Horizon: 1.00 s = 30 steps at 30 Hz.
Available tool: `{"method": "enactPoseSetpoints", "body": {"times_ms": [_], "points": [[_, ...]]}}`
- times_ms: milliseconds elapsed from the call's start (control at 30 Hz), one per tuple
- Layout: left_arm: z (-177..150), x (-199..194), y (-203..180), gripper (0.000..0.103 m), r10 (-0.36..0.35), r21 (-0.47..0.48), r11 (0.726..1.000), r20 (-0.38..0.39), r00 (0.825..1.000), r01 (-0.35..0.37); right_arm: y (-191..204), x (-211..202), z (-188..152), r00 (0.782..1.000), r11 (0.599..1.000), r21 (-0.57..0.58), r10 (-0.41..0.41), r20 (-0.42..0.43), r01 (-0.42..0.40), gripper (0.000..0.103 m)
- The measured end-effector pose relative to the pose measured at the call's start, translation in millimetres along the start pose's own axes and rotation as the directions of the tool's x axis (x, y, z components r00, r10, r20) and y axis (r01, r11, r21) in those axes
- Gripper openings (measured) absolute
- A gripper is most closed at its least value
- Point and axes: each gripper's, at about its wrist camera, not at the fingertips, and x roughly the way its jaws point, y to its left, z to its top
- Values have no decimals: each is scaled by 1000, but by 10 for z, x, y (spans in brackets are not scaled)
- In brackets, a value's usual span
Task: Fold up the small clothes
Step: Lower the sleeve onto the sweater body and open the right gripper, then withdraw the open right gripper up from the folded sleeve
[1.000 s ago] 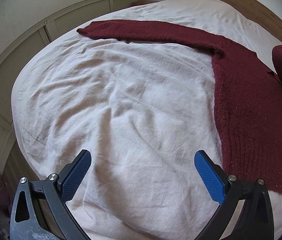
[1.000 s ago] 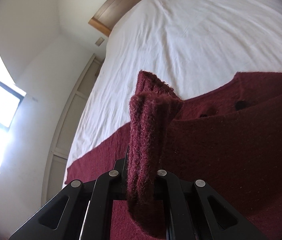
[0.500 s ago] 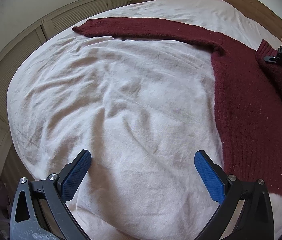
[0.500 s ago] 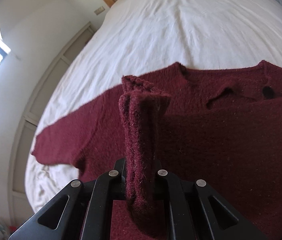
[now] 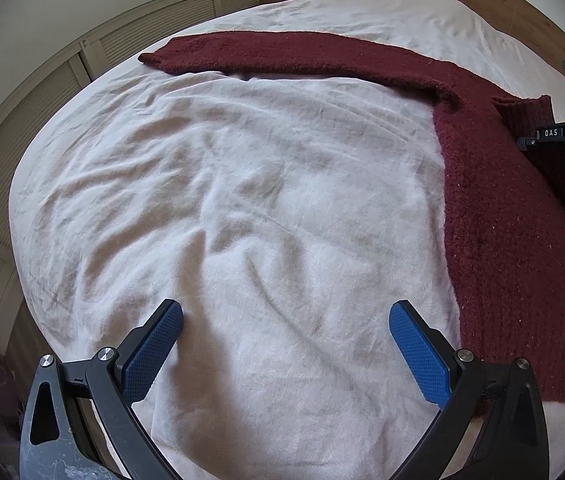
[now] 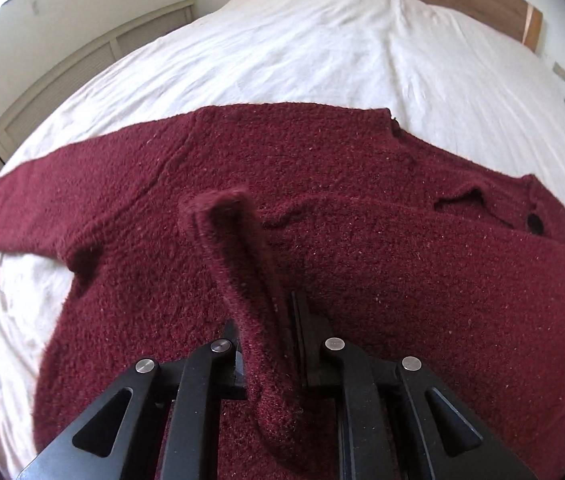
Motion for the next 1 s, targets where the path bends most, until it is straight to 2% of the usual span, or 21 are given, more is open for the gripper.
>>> {"method": "enactPoseSetpoints", "body": {"times_ms": [233,400,567,733,1000], "points": [[19,61,-13,102,4,3,1000,-8,1000,-4,214,2,-143,996,992,-91,-80,46,84,35],[20,79,-12,102,4,0,1000,-10,1000,-4,280,-19,-225,992,988,-108,-104,72,111,39],[11,86,-15,102,4,1,1000,-12,1000,-4,358,-50,-309,991,986,-118,-106,79,115,45],[12,75,-9,102,2,-4,1000,-11,1000,-2,398,-109,-378,993,987,-129,-90,78,99,55],[-1,-10,-14,102,0,-4,1000,0,1000,0,550,-245,-344,996,988,-146,-39,81,51,61]]}}
